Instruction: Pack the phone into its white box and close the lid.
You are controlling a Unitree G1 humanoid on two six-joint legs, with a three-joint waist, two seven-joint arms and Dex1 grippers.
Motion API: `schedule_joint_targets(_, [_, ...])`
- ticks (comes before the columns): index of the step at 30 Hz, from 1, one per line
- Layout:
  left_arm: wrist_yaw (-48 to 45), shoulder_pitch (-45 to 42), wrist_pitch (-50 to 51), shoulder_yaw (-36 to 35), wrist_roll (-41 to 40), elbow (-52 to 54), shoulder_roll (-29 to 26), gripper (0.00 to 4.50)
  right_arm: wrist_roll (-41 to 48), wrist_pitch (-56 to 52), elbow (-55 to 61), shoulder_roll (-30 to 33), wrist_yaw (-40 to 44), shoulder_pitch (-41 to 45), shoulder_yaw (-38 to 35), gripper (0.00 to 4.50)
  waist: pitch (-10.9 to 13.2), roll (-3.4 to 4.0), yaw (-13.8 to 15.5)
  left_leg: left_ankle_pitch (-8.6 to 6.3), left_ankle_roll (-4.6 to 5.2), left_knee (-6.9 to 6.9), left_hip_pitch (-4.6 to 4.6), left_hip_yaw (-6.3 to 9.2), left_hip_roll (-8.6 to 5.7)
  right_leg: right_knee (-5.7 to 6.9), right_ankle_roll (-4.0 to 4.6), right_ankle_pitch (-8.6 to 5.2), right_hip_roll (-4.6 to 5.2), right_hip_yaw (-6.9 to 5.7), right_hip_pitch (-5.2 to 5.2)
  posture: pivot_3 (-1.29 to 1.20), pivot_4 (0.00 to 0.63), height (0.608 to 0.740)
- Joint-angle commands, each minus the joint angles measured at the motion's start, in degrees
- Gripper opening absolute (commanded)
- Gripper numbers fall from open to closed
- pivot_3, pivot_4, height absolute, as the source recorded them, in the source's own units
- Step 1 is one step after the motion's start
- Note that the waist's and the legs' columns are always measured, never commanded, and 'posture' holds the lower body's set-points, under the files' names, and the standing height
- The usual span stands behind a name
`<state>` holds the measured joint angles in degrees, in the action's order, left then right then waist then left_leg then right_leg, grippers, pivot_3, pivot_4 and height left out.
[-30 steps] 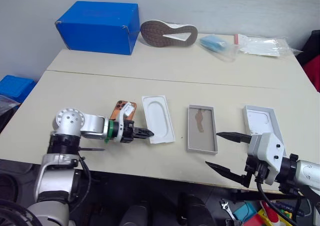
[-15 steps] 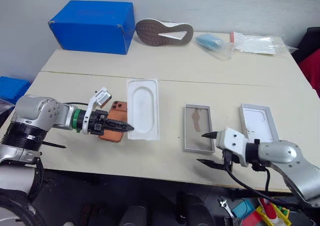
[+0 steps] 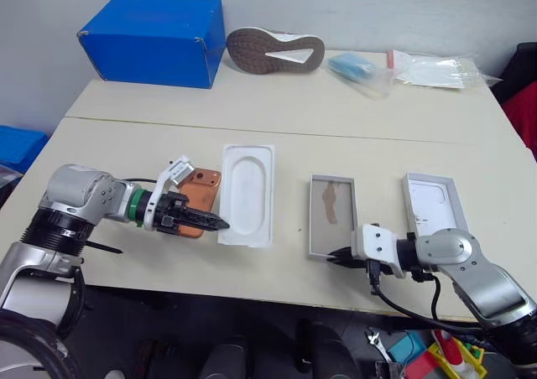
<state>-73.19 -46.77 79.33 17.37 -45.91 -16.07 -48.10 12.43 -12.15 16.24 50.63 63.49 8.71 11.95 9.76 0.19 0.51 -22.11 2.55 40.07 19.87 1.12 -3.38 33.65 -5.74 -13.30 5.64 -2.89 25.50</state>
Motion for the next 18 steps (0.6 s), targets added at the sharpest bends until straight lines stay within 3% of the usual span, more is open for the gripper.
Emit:
schedule_joint_targets(1, [2.4, -2.5, 4.3, -3.6, -1.4, 2.4, 2.5, 0.00, 3.6, -0.5, 7.3, 1.7, 1.8, -3.4, -3.3, 0.02, 0.0, -0.05, 0.5, 0.00, 0.01, 0.02, 0.05, 0.01, 0.00, 0.00, 0.00, 0.00, 0.00, -0.01, 0.03, 0.00, 0.150, 0.740])
schedule_joint_targets(10, [10.4, -4.2, 11.0, -7.0, -1.8, 5.7, 11.7, 0.00, -2.9, -3.5, 10.4, 0.0, -5.5, -7.7, -1.0, 0.02, 0.0, -0.08, 0.9, 0.00, 0.00, 0.12, 0.14, 0.04, -0.02, 0.04, -0.02, 0.01, 0.00, -0.03, 0.09, 0.00, 0.150, 0.740])
schedule_joint_targets(16, [13.5, -5.6, 12.5, -8.0, -1.6, 4.6, 14.6, 0.00, -3.1, -3.8, 11.0, -1.4, -7.1, -7.9, -1.6, 0.02, 0.0, -0.09, 0.8, 0.01, -0.03, 0.13, 0.09, 0.01, -0.01, 0.09, -0.03, 0.01, -0.05, -0.02, 0.09, 0.00, 0.150, 0.740])
schedule_joint_targets(18, [13.5, -6.0, 12.3, -7.5, -1.5, 4.2, 14.4, 0.00, -1.7, -5.5, 12.2, -1.8, -7.2, -8.2, -2.1, 0.42, 0.0, -0.09, 0.7, 0.02, -0.05, 0.13, 0.05, 0.01, -0.01, 0.12, -0.03, 0.01, -0.05, -0.01, 0.08, 0.00, 0.150, 0.740])
